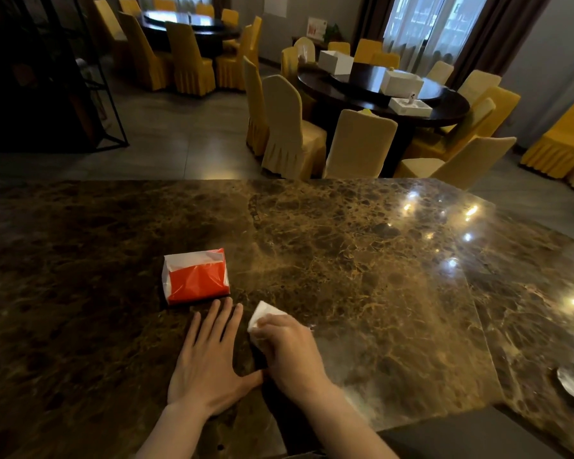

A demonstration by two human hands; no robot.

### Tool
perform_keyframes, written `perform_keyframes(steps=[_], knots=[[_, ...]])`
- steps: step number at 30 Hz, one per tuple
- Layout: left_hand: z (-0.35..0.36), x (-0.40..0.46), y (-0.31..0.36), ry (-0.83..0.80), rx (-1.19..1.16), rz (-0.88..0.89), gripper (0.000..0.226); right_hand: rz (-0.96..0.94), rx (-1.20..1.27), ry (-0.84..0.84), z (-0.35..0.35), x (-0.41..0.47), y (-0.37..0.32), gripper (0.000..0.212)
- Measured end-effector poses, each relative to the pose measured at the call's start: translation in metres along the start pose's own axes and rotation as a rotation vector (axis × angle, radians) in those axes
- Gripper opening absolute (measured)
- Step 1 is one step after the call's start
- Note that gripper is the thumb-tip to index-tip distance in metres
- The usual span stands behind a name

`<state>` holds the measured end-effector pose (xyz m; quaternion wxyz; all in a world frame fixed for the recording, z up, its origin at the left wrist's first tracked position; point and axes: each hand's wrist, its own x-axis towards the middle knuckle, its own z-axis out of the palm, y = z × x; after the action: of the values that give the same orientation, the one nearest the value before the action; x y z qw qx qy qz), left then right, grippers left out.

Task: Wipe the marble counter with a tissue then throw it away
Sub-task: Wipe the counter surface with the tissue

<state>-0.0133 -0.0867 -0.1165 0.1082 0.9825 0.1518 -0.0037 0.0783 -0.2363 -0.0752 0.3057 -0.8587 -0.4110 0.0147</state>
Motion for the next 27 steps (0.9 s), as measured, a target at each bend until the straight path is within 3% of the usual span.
perform_keyframes(steps=[4, 12, 18, 23, 27], knots=[[0.003, 0.0, -0.002, 0.023, -0.022, 0.0, 0.122, -0.115, -0.149, -0.078, -0.001, 0.002, 0.01, 0.022], [0.001, -0.001, 0.001, 0.064, -0.074, -0.011, 0.129, 0.189, -0.232, 0.114, -0.038, -0.012, 0.052, 0.018], [0.001, -0.001, 0.001, 0.059, -0.071, -0.013, 0.129, -0.08, -0.125, -0.063, -0.02, -0.028, 0.031, 0.04], [0.001, -0.001, 0.0, 0.081, -0.094, -0.01, 0.129, 0.195, -0.173, 0.14, -0.045, -0.028, 0.06, 0.026], [0.003, -0.001, 0.0, 0.066, -0.073, -0.017, 0.129, 0.111, -0.26, 0.067, -0.033, -0.03, 0.044, 0.024]])
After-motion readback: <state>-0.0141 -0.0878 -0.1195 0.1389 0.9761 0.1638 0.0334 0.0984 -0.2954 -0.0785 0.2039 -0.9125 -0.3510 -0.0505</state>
